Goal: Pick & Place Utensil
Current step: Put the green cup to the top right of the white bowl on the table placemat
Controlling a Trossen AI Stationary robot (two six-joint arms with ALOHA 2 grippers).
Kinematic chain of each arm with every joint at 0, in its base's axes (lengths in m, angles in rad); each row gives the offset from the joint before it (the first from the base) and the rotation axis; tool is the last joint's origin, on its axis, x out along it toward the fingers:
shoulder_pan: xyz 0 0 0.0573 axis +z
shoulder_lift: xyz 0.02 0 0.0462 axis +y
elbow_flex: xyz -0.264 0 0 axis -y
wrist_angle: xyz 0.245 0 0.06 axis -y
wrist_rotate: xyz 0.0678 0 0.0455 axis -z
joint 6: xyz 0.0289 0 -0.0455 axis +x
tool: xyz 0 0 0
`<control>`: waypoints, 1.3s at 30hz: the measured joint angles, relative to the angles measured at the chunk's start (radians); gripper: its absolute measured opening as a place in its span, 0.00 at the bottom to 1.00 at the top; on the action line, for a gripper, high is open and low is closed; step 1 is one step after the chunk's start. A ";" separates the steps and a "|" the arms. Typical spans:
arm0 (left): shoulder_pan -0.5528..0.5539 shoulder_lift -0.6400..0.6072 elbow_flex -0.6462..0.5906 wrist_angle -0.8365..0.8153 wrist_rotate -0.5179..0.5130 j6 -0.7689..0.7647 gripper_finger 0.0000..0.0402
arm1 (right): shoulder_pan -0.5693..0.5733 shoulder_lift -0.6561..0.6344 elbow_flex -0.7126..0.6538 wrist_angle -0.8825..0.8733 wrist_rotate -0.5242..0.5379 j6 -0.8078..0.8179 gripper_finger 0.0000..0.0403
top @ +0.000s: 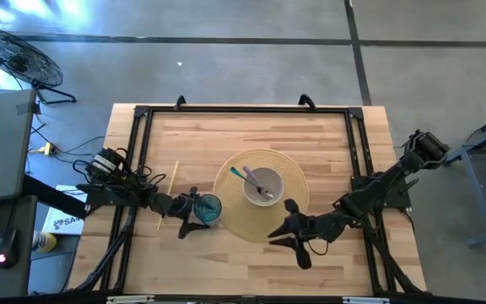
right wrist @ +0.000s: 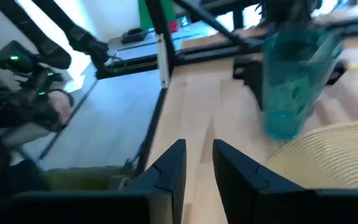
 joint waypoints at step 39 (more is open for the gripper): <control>-0.031 -0.328 0.097 -0.315 0.042 0.093 0.81 | -0.008 0.000 0.000 0.107 0.145 -0.284 0.18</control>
